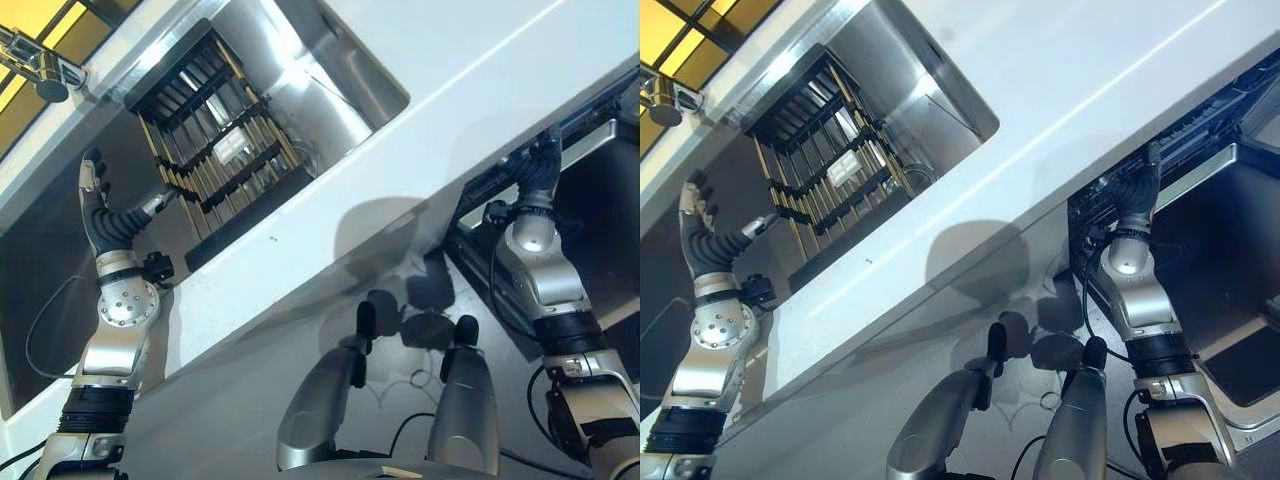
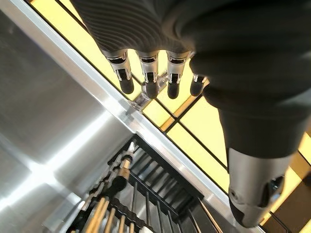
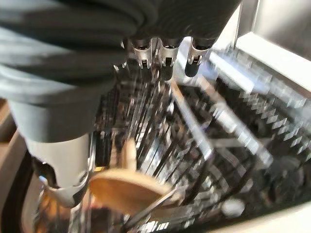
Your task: Pick up plates and place into dishwasher.
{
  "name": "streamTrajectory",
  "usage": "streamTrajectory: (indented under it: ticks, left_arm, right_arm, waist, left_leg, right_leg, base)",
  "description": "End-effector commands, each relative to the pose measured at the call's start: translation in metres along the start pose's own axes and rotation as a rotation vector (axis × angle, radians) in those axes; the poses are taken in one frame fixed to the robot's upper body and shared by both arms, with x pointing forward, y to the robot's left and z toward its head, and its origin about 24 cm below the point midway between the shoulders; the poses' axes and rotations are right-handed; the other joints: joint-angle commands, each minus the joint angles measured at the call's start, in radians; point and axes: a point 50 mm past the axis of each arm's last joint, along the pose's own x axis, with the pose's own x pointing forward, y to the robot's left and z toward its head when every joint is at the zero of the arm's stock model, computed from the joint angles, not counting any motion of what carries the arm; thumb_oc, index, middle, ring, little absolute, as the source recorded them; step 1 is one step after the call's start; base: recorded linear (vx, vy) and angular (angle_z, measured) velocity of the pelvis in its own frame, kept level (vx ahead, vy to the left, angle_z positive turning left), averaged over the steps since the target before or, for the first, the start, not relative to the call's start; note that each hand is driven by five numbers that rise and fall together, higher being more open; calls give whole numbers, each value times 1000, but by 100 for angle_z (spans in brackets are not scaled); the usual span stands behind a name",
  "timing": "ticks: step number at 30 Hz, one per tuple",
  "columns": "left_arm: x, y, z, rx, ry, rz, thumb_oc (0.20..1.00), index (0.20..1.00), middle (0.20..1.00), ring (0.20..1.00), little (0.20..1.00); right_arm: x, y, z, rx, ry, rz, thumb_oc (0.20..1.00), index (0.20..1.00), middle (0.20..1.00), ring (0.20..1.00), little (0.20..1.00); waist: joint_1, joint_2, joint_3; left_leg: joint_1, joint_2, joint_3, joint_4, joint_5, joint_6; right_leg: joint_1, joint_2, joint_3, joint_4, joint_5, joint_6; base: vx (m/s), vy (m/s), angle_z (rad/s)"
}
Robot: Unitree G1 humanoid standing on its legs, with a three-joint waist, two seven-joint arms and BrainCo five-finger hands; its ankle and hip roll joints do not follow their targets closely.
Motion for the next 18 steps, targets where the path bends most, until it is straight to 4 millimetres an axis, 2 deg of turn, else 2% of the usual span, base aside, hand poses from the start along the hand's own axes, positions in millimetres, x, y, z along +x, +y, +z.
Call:
streamTrajectory:
  ticks: [1, 4, 11, 18]
  left_arm:
    - [-7, -9, -14, 50, 50, -5, 1000, 1000, 1000, 1000, 1000]
    - [-7, -9, -14, 57, 49, -8, 1000, 1000, 1000, 1000, 1000]
    - [-7, -12, -19, 63, 71, -9, 1000, 1000, 1000, 1000, 1000]
    - [-8, -16, -21, 54, 86, -16, 1000, 1000, 1000, 1000, 1000]
  right_arm:
    - [-4, -7, 32, 65, -144, -73, 1000, 1000, 1000, 1000, 1000]
    - [-8, -18, 27, 73, -135, -114, 1000, 1000, 1000, 1000, 1000]
    - [-12, -29, 22, 72, -130, -162, 1000, 1000, 1000, 1000, 1000]
    - [-17, -52, 15, 37, -145, -291, 1000, 1000, 1000, 1000, 1000]
  waist:
    - [-55, -63, 10]
    - [-84, -67, 4]
    - [-134, -63, -2]
    - [-181, -47, -2]
  left_leg:
    - [-11, -42, 1, 31, -26, 38]
    - [-14, -33, 16, 39, -34, 35]
    - [-11, -24, 41, 39, -44, 30]
    - [-7, -19, 71, 52, -58, 24]
  right_leg:
    - [58, -26, 124, -218, 201, 4]
    - [47, -16, 145, -222, 203, 6]
    - [27, 8, 196, -234, 210, 14]
    - [10, 17, 232, -226, 210, 16]
  base:
    - [-31, -66, -34]
    - [-29, -48, -28]
    - [-19, 2, -38]
    - [-28, 37, -37]
